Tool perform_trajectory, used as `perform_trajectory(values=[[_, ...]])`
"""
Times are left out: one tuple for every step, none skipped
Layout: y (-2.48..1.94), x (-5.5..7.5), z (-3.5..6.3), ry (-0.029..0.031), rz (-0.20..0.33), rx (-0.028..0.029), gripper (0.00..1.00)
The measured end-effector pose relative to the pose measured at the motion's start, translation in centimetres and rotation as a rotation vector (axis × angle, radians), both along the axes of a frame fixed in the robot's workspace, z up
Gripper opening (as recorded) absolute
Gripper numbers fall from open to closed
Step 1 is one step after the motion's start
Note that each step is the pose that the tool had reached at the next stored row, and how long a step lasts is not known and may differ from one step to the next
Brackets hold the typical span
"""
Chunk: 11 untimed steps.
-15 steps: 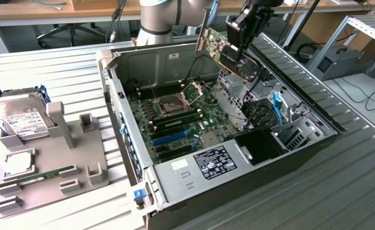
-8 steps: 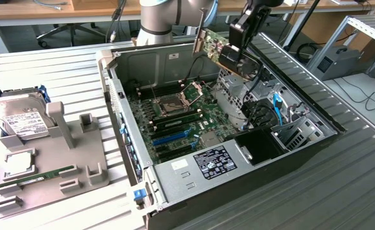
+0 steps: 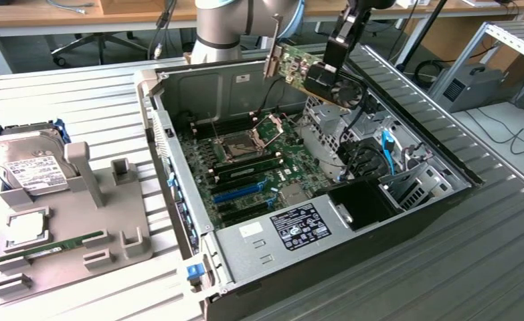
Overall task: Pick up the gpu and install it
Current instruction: 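Insert the gpu into the slot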
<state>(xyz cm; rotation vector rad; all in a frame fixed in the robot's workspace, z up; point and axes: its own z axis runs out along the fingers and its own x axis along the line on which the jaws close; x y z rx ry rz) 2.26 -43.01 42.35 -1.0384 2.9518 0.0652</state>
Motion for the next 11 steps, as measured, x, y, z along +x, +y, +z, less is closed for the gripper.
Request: perform_trajectory(values=[[0.01, 0.00, 0.00, 0.0000, 0.015, 0.0000, 0.27], [0.02, 0.00, 0.00, 0.0000, 0.030, 0.0001, 0.27], [0.04, 0.00, 0.00, 0.0000, 0.046, 0.0000, 0.27], [0.05, 0.00, -0.01, 0.0000, 0.062, 0.0000, 0.27], [0.06, 0.00, -0.01, 0.0000, 0.076, 0.0000, 0.27], [0.08, 0.00, -0.01, 0.0000, 0.094, -0.0001, 0.27], [0.09, 0.00, -0.01, 0.0000, 0.108, -0.0001, 0.27], [0.10, 0.00, -0.01, 0.0000, 0.123, 0.0000, 0.27], [0.12, 0.00, -0.01, 0.0000, 0.138, -0.0001, 0.27], [0.13, 0.00, -0.01, 0.0000, 0.153, -0.0001, 0.27], [0.15, 0.00, -0.01, 0.0000, 0.168, -0.0001, 0.27]])
